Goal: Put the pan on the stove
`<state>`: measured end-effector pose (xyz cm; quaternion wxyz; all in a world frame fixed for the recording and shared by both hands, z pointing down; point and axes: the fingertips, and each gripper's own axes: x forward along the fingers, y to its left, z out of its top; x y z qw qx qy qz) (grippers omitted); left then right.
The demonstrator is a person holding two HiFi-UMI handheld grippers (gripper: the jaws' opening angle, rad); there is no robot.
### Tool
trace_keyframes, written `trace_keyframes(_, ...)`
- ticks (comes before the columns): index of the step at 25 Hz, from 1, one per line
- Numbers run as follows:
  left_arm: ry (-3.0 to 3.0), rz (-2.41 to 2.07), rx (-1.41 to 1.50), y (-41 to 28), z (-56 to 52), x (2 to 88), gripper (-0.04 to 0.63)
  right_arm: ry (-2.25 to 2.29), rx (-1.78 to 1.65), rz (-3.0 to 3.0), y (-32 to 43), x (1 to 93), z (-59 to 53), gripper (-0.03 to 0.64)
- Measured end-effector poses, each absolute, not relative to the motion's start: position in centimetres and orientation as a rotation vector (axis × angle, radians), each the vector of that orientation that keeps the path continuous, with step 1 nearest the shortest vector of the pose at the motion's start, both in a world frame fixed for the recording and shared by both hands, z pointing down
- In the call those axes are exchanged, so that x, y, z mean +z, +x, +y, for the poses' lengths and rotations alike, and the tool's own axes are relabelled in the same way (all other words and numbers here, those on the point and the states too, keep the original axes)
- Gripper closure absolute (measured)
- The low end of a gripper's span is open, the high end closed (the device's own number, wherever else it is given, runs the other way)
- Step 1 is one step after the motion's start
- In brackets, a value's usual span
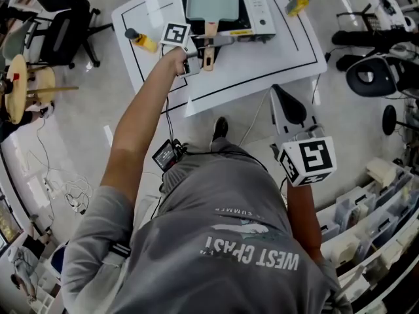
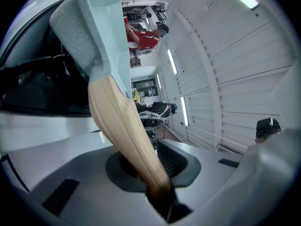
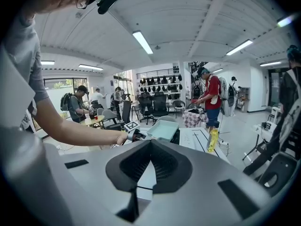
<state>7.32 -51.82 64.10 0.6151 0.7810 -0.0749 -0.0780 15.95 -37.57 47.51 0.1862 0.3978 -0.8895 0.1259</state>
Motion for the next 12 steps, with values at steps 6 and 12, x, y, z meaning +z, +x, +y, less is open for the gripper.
trace_keyframes(6,1.827,-0.197,-0.223,7.3,-52.4,63.8,0.527,1.114,0.357,-2.506,15.6,47.5,-37.0,0.606)
trace_keyframes(12,1.844,-0.244,-0.219,6.5,-51.8,64.1,0.443,1.098,0.349,-2.517,14.9,47.4,-36.3,0.606)
